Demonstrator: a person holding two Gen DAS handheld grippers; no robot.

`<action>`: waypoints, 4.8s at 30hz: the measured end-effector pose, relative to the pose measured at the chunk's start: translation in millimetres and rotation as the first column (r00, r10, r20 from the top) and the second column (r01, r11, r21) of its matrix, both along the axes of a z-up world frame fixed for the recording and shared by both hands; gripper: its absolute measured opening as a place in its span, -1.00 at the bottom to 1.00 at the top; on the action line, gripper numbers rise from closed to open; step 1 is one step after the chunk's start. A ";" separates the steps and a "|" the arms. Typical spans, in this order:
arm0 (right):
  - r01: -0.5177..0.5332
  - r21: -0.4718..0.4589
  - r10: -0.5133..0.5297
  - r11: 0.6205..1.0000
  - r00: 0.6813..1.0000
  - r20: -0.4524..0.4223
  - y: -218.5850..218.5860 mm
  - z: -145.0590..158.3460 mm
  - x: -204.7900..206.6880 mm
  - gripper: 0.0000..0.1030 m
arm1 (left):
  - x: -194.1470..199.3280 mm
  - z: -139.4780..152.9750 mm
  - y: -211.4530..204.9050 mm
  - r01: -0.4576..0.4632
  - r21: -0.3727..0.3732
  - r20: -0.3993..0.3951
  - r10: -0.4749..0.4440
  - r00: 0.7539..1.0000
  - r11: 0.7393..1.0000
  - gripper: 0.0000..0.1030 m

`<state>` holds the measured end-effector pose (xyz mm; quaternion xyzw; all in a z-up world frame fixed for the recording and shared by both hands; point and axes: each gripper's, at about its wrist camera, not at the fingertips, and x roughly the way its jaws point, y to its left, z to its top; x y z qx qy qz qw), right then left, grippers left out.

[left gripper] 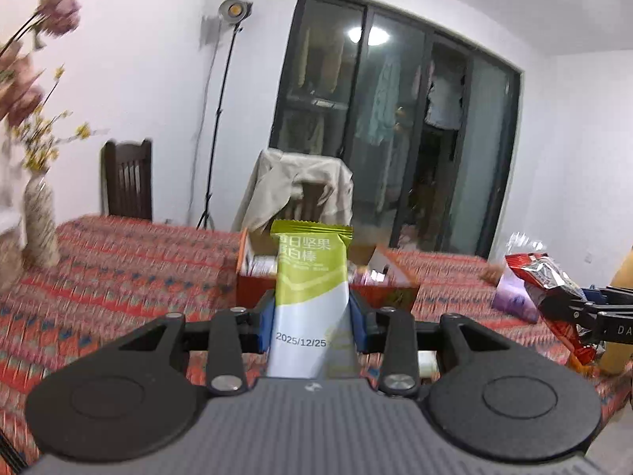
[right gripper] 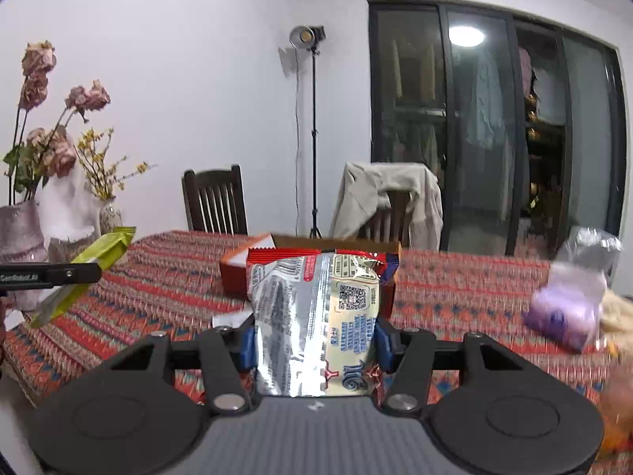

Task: Organize snacks
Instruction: 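Carry both packets into the cardboard box and open both grippers, then move both tools back toward the snack pile, then grasp a white packet with the left gripper while the right grasps a pink packet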

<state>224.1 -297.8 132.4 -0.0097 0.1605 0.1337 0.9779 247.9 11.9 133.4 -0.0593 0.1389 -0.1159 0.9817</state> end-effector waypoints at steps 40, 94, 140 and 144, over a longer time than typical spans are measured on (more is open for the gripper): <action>-0.044 -0.092 -0.003 0.995 0.892 -0.452 85.5 -80.0 465.8 0.13 | 418.1 -97.3 -30.9 0.045 0.146 -0.467 0.029 0.884 0.988 0.04; -0.069 -0.128 0.065 0.989 0.997 -0.039 23.7 -23.9 -27.3 1.00 | -55.3 -58.1 -8.0 0.057 0.131 -0.143 -0.039 0.989 0.990 1.00; -0.074 0.101 0.105 0.992 0.932 -0.347 97.2 -95.7 241.5 0.66 | 225.9 -135.7 4.3 0.210 0.174 -0.355 -0.138 0.925 0.962 -0.03; -0.034 0.074 0.058 0.997 0.934 -0.352 118.3 -106.5 274.5 0.68 | 198.1 -123.0 33.9 0.097 0.144 -0.295 -0.051 0.954 0.985 -0.03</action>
